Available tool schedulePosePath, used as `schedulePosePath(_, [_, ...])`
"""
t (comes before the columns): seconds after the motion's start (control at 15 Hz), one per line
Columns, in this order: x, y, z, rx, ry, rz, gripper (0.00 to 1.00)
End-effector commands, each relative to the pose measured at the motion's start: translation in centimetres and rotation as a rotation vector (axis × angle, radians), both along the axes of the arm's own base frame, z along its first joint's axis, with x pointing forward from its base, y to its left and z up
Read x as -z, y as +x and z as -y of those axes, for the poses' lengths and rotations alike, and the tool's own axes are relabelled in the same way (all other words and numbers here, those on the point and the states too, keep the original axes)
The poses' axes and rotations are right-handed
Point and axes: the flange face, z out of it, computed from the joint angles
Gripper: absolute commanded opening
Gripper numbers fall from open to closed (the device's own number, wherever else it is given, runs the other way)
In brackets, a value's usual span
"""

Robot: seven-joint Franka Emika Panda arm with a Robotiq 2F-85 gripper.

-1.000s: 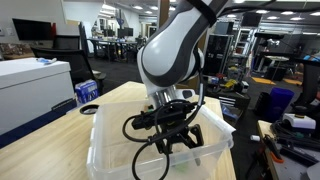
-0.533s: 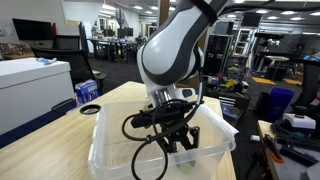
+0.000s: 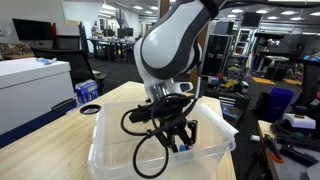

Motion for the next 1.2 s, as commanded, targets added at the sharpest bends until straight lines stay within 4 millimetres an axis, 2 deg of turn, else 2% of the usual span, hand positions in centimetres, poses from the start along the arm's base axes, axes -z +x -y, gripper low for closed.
schedulePosePath(0.0, [-4.6, 0.1, -0.7, -0.049, -0.038, -0.003, 0.17])
schedulePosePath(0.13, [-7.3, 0.3, -1.3, -0.093, -0.06, 0.009, 0.17])
schedulePosePath(0.4, [-14.4, 0.3, -2.3, -0.179, -0.141, 0.056, 0.17])
schedulePosePath(0.53, [-17.9, 0.2, -2.2, -0.202, -0.205, 0.084, 0.17])
schedulePosePath(0.87, [-25.5, 0.9, 0.8, -0.221, -0.316, 0.189, 0.17])
schedulePosePath(1.0, [-27.4, 1.2, 3.0, -0.209, -0.352, 0.239, 0.17])
schedulePosePath(1.13, [-28.3, 1.7, 5.9, -0.191, -0.383, 0.273, 0.17])
